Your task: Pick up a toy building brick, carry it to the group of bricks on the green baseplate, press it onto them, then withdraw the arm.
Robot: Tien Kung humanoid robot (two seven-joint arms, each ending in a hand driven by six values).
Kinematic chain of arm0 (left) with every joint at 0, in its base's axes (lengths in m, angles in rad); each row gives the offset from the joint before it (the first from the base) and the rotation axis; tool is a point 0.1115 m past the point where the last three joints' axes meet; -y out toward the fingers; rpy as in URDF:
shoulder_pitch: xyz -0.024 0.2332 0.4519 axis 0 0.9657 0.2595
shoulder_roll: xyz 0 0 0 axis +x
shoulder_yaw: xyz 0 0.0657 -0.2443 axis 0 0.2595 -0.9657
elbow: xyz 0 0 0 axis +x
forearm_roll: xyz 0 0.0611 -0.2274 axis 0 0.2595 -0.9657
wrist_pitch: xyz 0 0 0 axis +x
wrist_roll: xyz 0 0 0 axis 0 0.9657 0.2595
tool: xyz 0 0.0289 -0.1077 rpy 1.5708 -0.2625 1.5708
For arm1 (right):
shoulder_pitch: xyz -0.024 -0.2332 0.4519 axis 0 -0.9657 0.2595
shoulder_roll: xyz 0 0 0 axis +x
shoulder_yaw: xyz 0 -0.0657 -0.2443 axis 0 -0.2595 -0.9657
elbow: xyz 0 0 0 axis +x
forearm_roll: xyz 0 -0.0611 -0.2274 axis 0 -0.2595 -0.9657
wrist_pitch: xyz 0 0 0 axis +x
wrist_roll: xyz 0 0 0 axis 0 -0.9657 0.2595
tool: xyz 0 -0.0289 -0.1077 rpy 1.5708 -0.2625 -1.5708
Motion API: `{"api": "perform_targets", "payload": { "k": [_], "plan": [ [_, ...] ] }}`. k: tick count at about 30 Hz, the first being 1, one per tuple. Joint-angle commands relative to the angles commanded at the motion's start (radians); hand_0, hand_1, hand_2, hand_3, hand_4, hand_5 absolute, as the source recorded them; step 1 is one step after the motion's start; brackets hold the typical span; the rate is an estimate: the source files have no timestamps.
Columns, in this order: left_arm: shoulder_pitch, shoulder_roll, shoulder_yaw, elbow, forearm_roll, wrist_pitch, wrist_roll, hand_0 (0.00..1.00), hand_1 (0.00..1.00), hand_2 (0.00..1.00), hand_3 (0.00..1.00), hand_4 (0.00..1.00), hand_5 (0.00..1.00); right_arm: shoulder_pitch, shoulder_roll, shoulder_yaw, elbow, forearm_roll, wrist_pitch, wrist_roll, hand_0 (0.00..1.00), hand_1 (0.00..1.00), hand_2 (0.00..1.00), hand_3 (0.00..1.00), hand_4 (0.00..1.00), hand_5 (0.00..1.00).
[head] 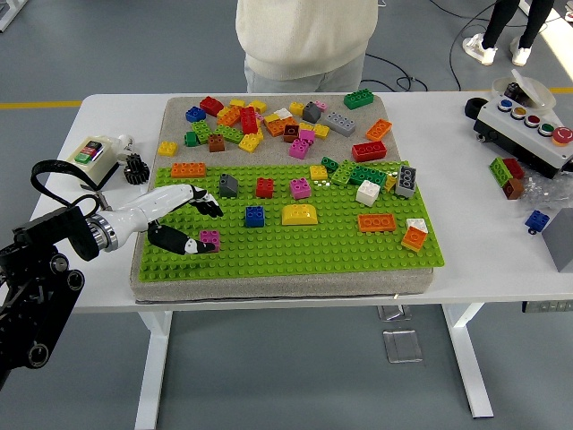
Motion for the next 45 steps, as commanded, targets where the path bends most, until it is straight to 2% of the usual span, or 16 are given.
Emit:
{"api": "perform_targets", "payload": {
  "k": [4,5,11,12,21,45],
  "plan": [
    [0.015,0.006,0.006,-0.006,0.0,-0.008,-0.015,0.86,0.789,0.771,0.594,0.998,0.474,0.001,0.0,0.0,0.0,0.0,0.0,0.0,0.729,0.657,0.703,0.57,0.908,0.499],
    [0.016,0.007,0.007,-0.004,0.0,-0.008,-0.018,0.998,0.903,0.872,0.599,0.998,0.568,0.001,0.0,0.001,0.0,0.0,0.0,0.0,0.73,0.657,0.703,0.57,0.908,0.499],
    [0.023,0.005,0.01,0.016,0.0,-0.008,-0.028,0.998,0.903,0.872,0.599,0.998,0.568,0.001,0.0,0.0,0.0,-0.001,0.0,-0.003,0.73,0.657,0.703,0.57,0.908,0.499],
    [0.024,0.005,0.011,0.02,0.0,-0.005,-0.03,0.998,0.929,0.891,0.598,0.998,0.605,0.001,0.0,-0.001,0.0,-0.001,0.001,-0.003,0.729,0.657,0.703,0.571,0.908,0.499],
    [0.015,0.009,0.016,0.067,0.0,0.033,-0.041,0.998,0.935,0.897,0.6,0.998,0.623,0.002,0.0,-0.004,0.0,0.0,0.0,-0.005,0.727,0.657,0.704,0.571,0.908,0.499],
    [0.023,0.004,0.009,0.101,0.0,0.035,-0.038,0.998,0.931,0.891,0.598,0.998,0.647,0.002,0.001,-0.004,0.0,0.0,0.003,-0.009,0.729,0.657,0.703,0.57,0.908,0.499]
  ]
}}
